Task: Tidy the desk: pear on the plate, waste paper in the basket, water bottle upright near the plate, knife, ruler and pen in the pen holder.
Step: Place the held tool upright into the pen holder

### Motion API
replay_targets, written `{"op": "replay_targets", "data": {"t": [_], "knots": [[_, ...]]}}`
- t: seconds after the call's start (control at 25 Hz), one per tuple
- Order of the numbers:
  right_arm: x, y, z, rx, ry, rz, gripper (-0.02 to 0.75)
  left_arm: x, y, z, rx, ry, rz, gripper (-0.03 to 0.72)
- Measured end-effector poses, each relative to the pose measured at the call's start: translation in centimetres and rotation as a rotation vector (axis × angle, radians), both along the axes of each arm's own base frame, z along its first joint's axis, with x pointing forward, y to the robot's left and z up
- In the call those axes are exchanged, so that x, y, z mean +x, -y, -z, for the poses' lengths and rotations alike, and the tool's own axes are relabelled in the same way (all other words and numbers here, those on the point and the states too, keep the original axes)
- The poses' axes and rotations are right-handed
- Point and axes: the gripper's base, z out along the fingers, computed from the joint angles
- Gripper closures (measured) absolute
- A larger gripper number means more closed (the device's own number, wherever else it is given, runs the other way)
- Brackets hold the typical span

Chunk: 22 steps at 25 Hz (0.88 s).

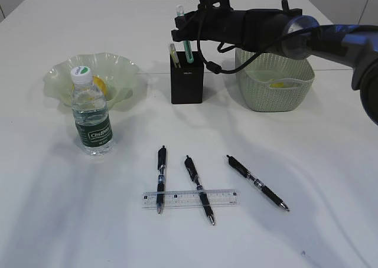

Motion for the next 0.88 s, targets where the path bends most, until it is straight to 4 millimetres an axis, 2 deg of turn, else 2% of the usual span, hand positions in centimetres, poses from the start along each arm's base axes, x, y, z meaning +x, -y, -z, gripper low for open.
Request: {"op": "replay_targets", "data": {"t": [0.28, 0.48, 0.88], "knots": [[0.0, 0.0, 0.1, 0.009, -0.005, 0.003, 0.601, 0.0, 0.0, 0.0, 0.0, 0.0, 0.0, 0.347], [0.2, 0.0, 1.1, 0.007, -0.024, 0.004, 0.601, 0.0, 0.0, 0.0, 0.0, 0.0, 0.0, 0.347], [0.1, 0.0, 1.2, 0.007, -0.025, 0.004, 0.592, 0.0, 0.0, 0.0, 0.0, 0.0, 0.0, 0.347]]}}
